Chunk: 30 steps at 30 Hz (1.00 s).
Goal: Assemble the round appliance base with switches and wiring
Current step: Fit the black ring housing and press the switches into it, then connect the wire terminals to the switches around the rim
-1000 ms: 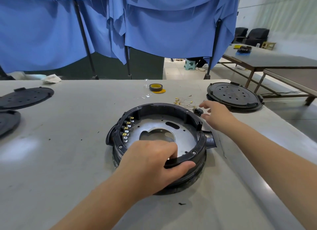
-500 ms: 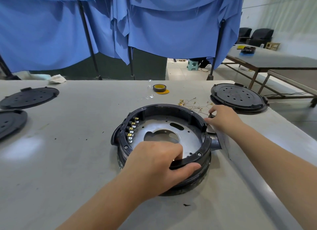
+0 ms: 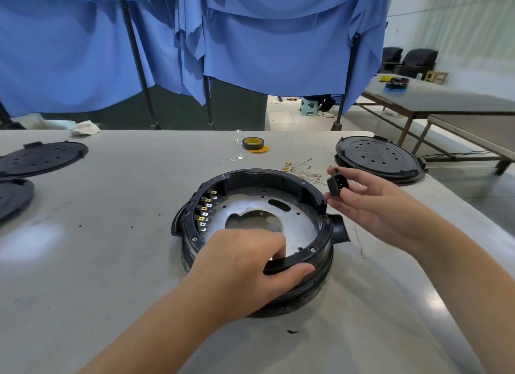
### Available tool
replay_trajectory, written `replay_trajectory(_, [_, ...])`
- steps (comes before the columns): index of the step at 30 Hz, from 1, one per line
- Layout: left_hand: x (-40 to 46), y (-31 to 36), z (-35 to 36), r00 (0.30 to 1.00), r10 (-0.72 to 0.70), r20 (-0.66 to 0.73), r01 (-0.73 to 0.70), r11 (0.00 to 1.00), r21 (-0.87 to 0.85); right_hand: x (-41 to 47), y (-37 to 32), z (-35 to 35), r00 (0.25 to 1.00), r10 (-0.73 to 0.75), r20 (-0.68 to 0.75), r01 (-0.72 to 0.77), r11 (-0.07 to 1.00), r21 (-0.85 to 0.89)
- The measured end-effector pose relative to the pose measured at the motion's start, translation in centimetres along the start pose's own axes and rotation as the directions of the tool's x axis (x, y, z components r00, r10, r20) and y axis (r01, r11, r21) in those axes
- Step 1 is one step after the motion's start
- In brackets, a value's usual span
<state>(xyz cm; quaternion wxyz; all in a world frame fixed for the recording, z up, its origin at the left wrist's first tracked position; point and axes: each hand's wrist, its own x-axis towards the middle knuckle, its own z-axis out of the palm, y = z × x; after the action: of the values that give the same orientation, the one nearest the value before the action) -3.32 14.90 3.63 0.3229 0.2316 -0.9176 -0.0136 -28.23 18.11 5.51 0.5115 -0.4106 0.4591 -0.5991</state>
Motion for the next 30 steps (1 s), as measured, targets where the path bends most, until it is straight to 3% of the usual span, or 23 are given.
replay_trajectory(5, [0.0, 0.1, -0.5, 0.999, -0.003, 0.044, 0.004, 1.0, -0.026, -1.2, -0.2, 0.5, 0.998, -0.055, 0.045, 0.048, 0.991, 0.126])
replay_trajectory(9, [-0.2, -0.1, -0.7, 0.995, -0.027, 0.094, 0.031, 0.999, -0.042, -1.7, 0.5, 0.8, 0.994, -0.104, 0.045, 0.109, 0.986, -0.126])
replay_trajectory(12, [0.0, -0.2, -0.9, 0.982, -0.081, 0.17, 0.094, 0.993, -0.071, -1.6, 1.1, 1.1, 0.977, -0.208, -0.047, 0.179, 0.92, -0.348])
replay_trajectory(19, [1.4, -0.7, -1.3, 0.935, -0.173, 0.31, 0.271, 0.913, -0.306, -1.7, 1.6, 2.2, 0.922, -0.382, -0.068, 0.321, 0.85, -0.418])
replay_trajectory(25, [5.9, -0.8, -1.3, 0.812, -0.304, 0.498, 0.551, 0.682, -0.481, -1.8, 1.4, 1.7, 0.928, -0.37, -0.045, 0.308, 0.828, -0.469])
replay_trajectory(30, [9.9, -1.0, 0.4, 0.658, -0.343, 0.671, 0.716, 0.56, -0.416, -1.3, 1.7, 1.6, 0.918, -0.388, -0.076, 0.328, 0.853, -0.406])
